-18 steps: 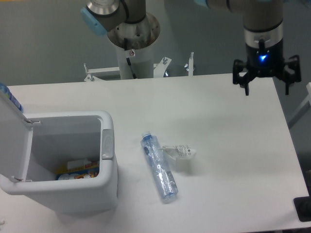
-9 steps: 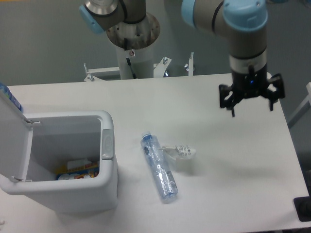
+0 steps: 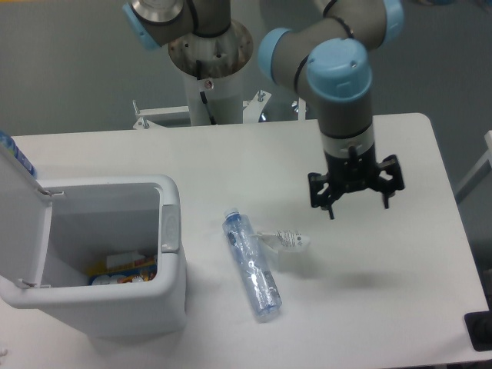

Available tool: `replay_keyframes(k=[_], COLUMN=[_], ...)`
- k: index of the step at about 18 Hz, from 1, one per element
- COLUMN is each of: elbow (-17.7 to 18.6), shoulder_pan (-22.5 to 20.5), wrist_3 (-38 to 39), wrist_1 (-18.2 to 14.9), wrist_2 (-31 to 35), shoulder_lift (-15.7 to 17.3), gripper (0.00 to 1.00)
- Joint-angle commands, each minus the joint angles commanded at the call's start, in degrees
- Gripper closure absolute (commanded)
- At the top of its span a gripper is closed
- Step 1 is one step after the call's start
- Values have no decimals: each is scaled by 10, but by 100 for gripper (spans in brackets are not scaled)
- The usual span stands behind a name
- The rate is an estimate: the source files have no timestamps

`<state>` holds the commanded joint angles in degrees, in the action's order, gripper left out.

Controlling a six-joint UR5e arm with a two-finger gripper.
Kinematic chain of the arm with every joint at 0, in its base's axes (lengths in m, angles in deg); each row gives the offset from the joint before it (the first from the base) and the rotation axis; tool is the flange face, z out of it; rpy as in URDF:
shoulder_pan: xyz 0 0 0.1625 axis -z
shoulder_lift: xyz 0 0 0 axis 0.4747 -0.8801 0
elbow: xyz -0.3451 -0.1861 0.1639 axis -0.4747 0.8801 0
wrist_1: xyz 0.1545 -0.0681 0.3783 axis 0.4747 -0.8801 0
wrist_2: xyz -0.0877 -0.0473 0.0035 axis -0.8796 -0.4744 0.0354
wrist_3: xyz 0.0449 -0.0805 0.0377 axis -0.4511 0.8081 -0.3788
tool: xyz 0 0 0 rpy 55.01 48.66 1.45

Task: Place the trash in the trash can
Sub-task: 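Move the open gripper over the clear plastic wrapper beside the bottle, then lower the gripper and close it on the clear plastic wrapper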

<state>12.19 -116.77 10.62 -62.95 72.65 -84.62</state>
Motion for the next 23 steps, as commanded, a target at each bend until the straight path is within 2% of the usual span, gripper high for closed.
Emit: replay_keyframes(k=[4, 9, 15, 19, 23], elbow=[5, 10, 17, 48, 51], shoulder_pan=[12, 19, 25, 27, 29], wrist_3=[4, -171, -370, -463, -499], wrist_1=[5, 3, 1, 4, 4], wrist_2=[4, -11, -24, -22, -21], shoulder_lift=[-15, -16, -38, -40, -48], gripper=[0, 0, 0, 0, 0])
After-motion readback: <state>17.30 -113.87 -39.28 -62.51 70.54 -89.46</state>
